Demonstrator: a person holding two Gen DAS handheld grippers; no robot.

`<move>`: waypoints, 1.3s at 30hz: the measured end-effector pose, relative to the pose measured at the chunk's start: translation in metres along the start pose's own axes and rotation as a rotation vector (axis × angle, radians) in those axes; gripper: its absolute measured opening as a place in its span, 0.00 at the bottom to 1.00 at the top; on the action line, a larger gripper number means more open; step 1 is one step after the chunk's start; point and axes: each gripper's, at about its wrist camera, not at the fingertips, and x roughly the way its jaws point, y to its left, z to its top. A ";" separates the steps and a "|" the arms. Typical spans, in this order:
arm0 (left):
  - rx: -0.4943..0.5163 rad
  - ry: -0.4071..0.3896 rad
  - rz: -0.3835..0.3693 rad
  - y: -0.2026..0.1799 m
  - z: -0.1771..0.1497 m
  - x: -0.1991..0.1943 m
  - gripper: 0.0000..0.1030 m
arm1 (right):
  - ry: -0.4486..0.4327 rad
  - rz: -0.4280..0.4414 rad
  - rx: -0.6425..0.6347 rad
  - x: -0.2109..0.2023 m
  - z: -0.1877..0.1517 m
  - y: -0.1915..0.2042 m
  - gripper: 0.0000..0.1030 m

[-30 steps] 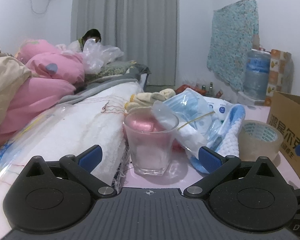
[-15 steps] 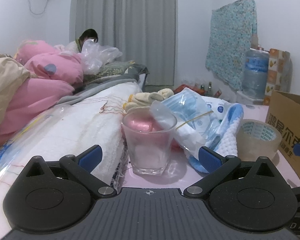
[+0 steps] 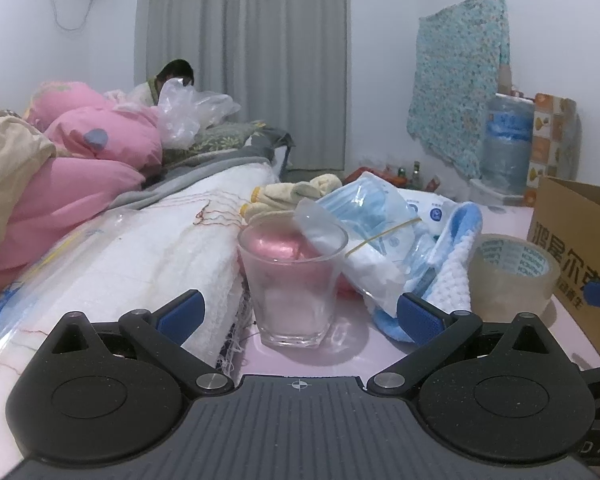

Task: Organize soft objects

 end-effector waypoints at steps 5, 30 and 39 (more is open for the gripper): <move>0.008 0.001 -0.004 -0.002 -0.001 -0.001 1.00 | 0.008 -0.002 -0.001 0.000 0.000 0.000 0.43; 0.017 -0.001 -0.012 -0.003 -0.003 0.000 1.00 | 0.019 -0.003 -0.002 0.003 0.001 0.002 0.43; 0.022 0.014 -0.024 -0.007 -0.006 0.001 1.00 | 0.026 0.002 0.003 0.004 0.001 0.000 0.43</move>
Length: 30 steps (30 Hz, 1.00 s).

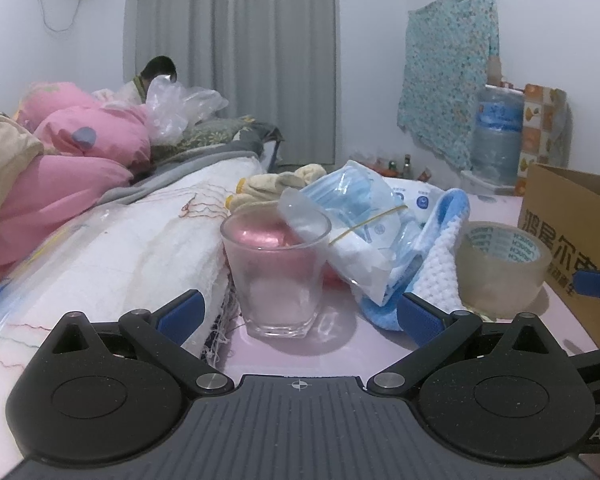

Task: Organize soft objects

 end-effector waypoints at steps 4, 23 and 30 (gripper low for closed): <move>0.000 -0.009 -0.003 -0.001 -0.001 -0.002 1.00 | -0.003 0.001 0.000 0.000 0.000 0.000 0.43; -0.007 0.008 -0.005 -0.001 -0.001 -0.001 1.00 | -0.002 0.000 0.000 0.000 0.000 0.000 0.43; -0.005 0.015 -0.003 -0.001 -0.001 0.000 1.00 | -0.001 -0.004 -0.001 0.000 -0.001 -0.001 0.43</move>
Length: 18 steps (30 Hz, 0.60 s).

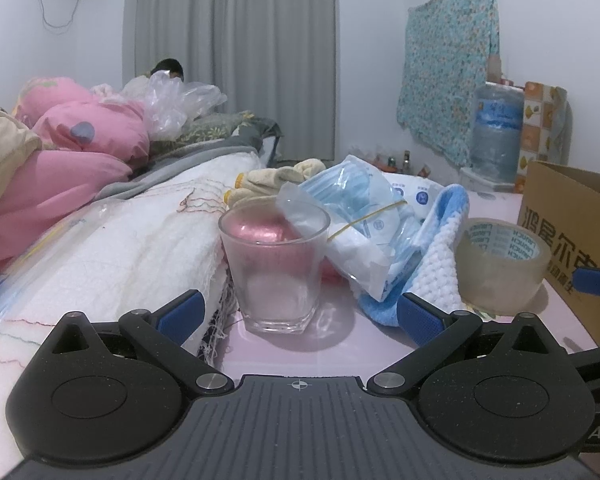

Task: Organize soft objects

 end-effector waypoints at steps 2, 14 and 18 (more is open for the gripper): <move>0.003 -0.001 0.003 0.001 0.001 0.000 1.00 | 0.001 -0.002 -0.002 0.000 0.000 0.000 0.43; -0.003 -0.001 -0.019 0.002 0.001 0.001 0.97 | -0.003 0.003 0.001 -0.001 -0.001 0.000 0.43; -0.026 0.004 -0.063 0.005 0.002 -0.001 0.93 | -0.007 0.028 0.005 -0.002 -0.001 -0.001 0.43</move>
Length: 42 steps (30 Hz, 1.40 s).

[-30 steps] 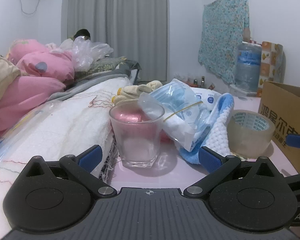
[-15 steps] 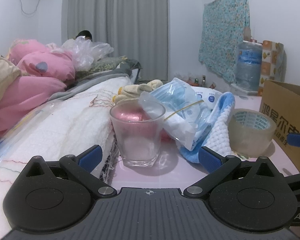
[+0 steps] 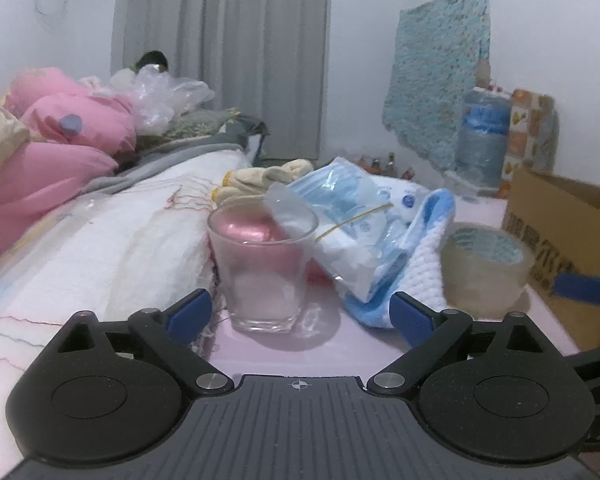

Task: Organize soft objects

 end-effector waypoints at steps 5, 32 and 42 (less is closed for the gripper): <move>-0.017 -0.057 -0.072 -0.001 0.002 -0.009 0.93 | 0.008 0.059 0.024 -0.001 0.000 -0.002 0.43; -0.071 0.074 -0.061 0.043 0.114 -0.030 0.71 | 0.336 0.631 0.188 -0.074 0.113 -0.036 0.42; -0.225 0.273 -0.127 0.082 0.141 0.037 0.47 | 0.140 0.282 -0.311 0.015 0.220 -0.004 0.42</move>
